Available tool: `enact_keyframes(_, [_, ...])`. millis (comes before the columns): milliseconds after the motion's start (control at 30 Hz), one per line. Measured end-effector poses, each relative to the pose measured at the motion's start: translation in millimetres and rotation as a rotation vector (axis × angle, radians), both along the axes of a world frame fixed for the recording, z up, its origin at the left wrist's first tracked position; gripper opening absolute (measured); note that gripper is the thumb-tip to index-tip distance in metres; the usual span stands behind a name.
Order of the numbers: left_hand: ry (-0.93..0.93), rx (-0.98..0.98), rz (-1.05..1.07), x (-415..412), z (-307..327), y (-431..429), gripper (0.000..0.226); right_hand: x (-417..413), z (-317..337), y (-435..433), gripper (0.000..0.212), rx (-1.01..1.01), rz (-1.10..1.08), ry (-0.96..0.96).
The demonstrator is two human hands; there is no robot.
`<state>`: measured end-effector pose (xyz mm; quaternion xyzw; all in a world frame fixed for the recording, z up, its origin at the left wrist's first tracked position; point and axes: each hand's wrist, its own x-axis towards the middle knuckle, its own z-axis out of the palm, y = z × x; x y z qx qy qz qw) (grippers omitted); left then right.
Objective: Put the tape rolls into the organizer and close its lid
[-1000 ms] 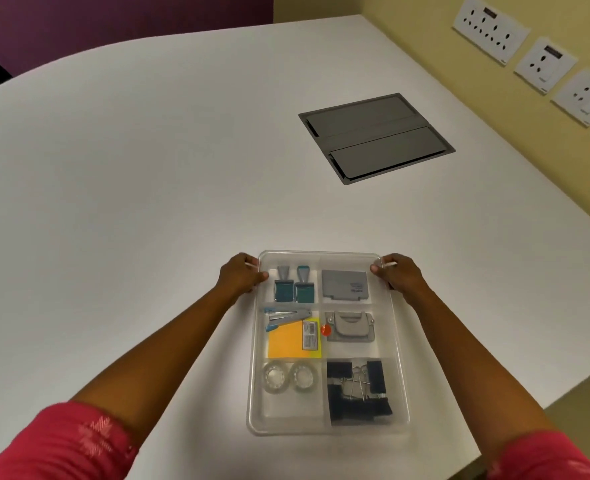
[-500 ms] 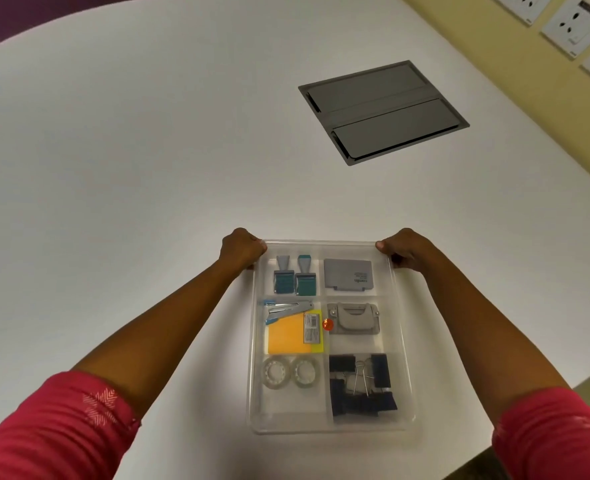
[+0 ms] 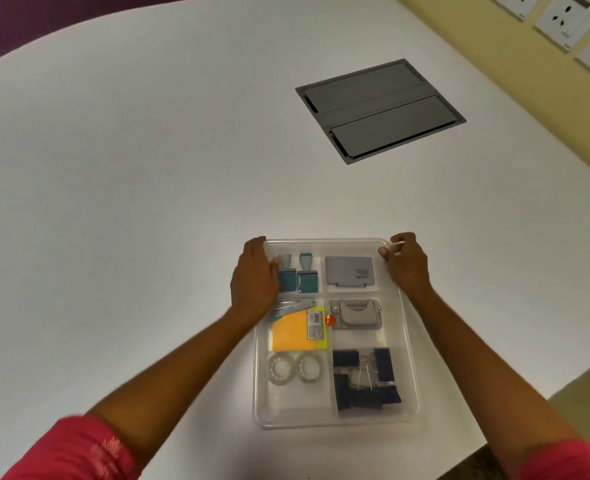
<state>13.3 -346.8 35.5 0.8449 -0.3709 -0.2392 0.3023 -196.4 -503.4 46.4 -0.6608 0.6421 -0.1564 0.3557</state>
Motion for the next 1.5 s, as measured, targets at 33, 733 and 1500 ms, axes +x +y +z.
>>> enact_keyframes(33, [-0.033, -0.033, -0.033, -12, -5, 14, 0.055, -5, -4, 17, 0.036, -0.07, 0.008, -0.013])
enact_keyframes(733, [-0.171, -0.04, -0.124, -77, -48, 104, 0.075, -59, -39, 134, 0.075, -0.267, 0.321, 0.174])
enact_keyframes(1500, [-0.192, -0.035, -0.115, -78, -47, 103, 0.077, -90, -45, 183, 0.049, -0.204, -0.149, 0.115])
